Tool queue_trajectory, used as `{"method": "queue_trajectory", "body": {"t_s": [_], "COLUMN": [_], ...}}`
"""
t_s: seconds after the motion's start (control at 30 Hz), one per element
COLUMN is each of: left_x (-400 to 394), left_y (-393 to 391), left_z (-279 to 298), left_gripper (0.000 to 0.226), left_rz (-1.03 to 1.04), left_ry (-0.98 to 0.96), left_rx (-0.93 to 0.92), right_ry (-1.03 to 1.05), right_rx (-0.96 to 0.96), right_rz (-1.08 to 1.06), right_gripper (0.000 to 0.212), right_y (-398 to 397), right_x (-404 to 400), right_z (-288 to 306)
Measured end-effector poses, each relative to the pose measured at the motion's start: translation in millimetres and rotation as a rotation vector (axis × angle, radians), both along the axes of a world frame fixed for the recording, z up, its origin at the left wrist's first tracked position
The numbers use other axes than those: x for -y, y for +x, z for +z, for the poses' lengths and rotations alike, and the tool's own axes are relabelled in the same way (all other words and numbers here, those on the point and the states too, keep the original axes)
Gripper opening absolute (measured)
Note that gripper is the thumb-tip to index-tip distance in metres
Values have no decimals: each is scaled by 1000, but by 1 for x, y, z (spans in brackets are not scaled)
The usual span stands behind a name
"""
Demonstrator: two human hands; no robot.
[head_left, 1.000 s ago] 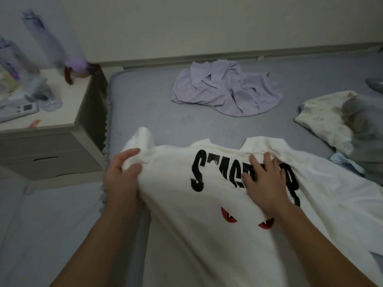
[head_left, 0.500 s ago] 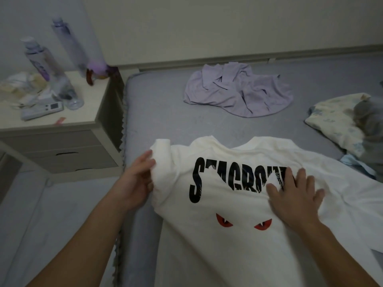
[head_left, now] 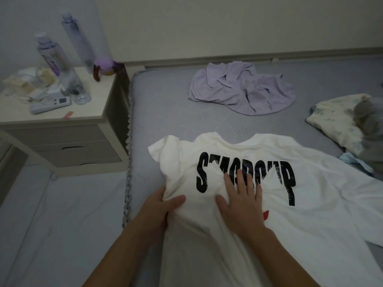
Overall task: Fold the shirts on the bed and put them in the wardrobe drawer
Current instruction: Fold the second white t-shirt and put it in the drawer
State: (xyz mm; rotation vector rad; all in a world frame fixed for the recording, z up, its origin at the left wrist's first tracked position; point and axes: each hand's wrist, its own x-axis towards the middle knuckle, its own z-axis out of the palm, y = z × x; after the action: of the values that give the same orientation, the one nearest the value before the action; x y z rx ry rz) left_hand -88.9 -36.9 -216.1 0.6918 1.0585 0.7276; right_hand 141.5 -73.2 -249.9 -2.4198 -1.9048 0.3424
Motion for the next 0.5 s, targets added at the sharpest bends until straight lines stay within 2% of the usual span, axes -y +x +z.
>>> {"method": "queue_trajectory", "body": {"t_s": [0.07, 0.13, 0.23, 0.33, 0.4, 0.5], "left_x": [11, 25, 47, 38, 15, -25], "left_y": [-12, -29, -55, -68, -68, -50], "left_z": [0, -9, -22, -8, 4, 15], "left_gripper": [43, 38, 36, 43, 42, 34], "left_rz": [223, 344, 242, 52, 73, 276], "left_ry": [-100, -205, -236, -308, -244, -131], "left_rx": [132, 81, -248, -356, -355, -193], "right_ry": [12, 21, 6, 40, 34, 31], "right_rx": [-30, -59, -8, 38, 43, 84], "right_rz": [-11, -66, -123, -236, -308, -312], "right_gripper": [70, 70, 70, 69, 69, 70], "right_y": [8, 20, 44, 76, 92, 96], "right_x": [0, 4, 15, 20, 22, 25], "right_z": [8, 14, 17, 18, 18, 8]}}
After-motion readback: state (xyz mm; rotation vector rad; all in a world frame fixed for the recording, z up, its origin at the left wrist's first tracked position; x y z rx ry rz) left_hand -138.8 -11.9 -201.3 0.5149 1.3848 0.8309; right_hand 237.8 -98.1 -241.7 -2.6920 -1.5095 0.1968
